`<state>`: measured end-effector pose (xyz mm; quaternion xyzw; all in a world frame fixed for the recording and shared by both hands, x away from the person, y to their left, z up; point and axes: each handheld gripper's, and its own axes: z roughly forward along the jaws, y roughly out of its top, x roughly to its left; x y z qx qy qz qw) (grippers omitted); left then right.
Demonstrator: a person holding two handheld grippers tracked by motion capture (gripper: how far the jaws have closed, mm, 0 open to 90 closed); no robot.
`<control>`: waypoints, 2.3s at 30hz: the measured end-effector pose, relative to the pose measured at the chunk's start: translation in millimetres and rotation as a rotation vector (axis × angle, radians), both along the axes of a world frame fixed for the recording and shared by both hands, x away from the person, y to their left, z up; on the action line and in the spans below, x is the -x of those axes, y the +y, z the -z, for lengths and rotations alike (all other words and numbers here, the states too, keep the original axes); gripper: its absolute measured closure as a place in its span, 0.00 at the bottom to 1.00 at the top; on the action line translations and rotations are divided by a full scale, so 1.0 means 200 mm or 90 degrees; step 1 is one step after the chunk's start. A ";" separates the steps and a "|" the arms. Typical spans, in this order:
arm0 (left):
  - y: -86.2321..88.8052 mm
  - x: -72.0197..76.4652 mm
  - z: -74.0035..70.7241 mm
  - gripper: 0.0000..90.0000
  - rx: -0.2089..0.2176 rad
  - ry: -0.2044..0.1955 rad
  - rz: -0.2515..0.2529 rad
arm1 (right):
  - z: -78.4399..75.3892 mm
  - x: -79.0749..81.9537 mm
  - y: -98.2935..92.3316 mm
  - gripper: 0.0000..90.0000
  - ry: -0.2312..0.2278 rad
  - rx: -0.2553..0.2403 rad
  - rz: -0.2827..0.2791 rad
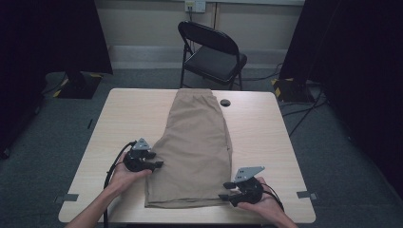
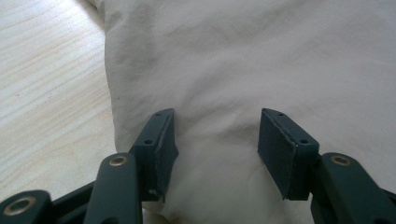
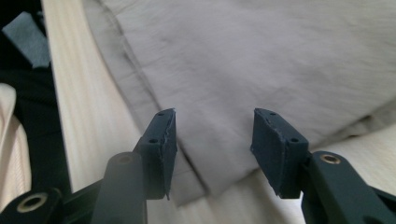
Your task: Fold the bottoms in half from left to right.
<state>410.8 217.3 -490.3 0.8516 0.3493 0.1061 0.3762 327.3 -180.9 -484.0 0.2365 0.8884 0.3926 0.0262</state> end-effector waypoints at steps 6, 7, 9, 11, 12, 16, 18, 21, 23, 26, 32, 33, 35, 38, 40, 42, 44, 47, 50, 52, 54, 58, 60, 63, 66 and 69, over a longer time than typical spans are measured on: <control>0.01 -0.01 0.00 0.51 0.018 0.014 0.001 | 0.01 0.04 0.02 0.48 0.002 0.005 -0.043; 0.02 -0.01 0.00 0.51 0.017 0.012 0.005 | 0.02 0.04 0.02 0.46 0.002 0.011 -0.050; 0.02 -0.01 0.01 0.51 0.028 0.015 0.000 | 0.04 0.06 0.02 0.39 -0.003 0.002 -0.060; 0.02 -0.01 0.01 0.51 0.031 0.016 -0.001 | 0.05 0.07 0.03 0.39 -0.017 0.000 -0.061; 0.02 -0.01 0.01 0.51 0.029 0.015 -0.001 | 0.05 0.08 0.03 0.40 -0.027 0.004 -0.065; 0.02 -0.01 0.01 0.50 0.028 0.016 0.000 | 0.06 0.10 0.03 0.51 -0.086 0.026 -0.070; 0.02 -0.01 0.01 0.50 0.030 0.016 -0.002 | 0.05 0.09 0.02 0.60 -0.091 0.025 -0.066; 0.02 -0.01 0.01 0.49 0.033 0.017 -0.002 | 0.05 0.07 0.02 0.78 -0.091 0.032 -0.049; 0.02 -0.01 0.01 0.50 0.033 0.017 -0.001 | 0.03 0.06 0.03 0.89 -0.091 0.049 -0.035; 0.02 -0.01 0.01 0.49 0.032 0.017 0.000 | 0.02 0.05 0.05 0.95 -0.078 0.060 -0.023; 0.02 -0.01 0.01 0.50 0.031 0.017 0.001 | -0.04 0.00 0.04 0.96 -0.044 -0.008 -0.012; 0.02 -0.01 0.01 0.50 0.031 0.016 0.002 | -0.06 -0.01 0.03 0.96 -0.048 -0.022 -0.006; 0.02 -0.01 0.01 0.50 0.030 0.015 0.003 | -0.09 -0.03 0.03 0.96 -0.054 -0.038 0.000; 0.02 -0.01 0.01 0.50 0.025 0.013 0.005 | -0.13 -0.08 0.03 0.96 -0.064 -0.059 0.004; 0.02 -0.01 0.01 0.50 0.026 0.014 0.005 | -0.17 -0.12 0.04 0.96 -0.071 -0.070 0.011; 0.02 -0.01 0.01 0.50 0.030 0.014 0.005 | -0.19 -0.18 0.06 0.96 -0.076 -0.079 0.020; 0.02 -0.01 0.01 0.50 0.030 0.013 0.006 | -0.20 -0.25 0.07 0.96 -0.079 -0.077 0.038; 0.02 -0.01 0.01 0.50 0.031 0.013 0.006 | -0.15 -0.35 0.09 0.96 -0.065 -0.075 0.066; 0.03 -0.01 0.01 0.50 0.032 0.016 0.006 | -0.09 -0.41 0.10 0.96 -0.049 -0.053 0.081; 0.03 -0.01 0.00 0.50 0.032 0.023 0.002 | -0.05 -0.43 0.10 0.96 -0.041 -0.035 0.086; 0.04 -0.01 -0.01 0.50 0.035 0.025 0.000 | -0.03 -0.44 0.10 0.96 -0.034 -0.034 0.092; 0.08 0.02 -0.07 0.53 0.078 0.005 0.000 | 0.00 -0.45 0.10 0.96 -0.033 -0.022 0.097; 0.10 0.06 -0.11 0.53 0.109 -0.005 0.005 | 0.00 -0.45 0.11 0.96 -0.033 -0.020 0.098; 0.10 0.11 -0.16 0.50 0.146 -0.006 0.024 | 0.00 -0.44 0.11 0.96 -0.034 -0.018 0.098; 0.08 0.15 -0.20 0.45 0.159 -0.005 0.046 | 0.00 -0.45 0.11 0.96 -0.034 -0.019 0.098; 0.06 0.19 -0.21 0.41 0.170 0.002 0.060 | 0.00 -0.45 0.11 0.96 -0.035 -0.018 0.098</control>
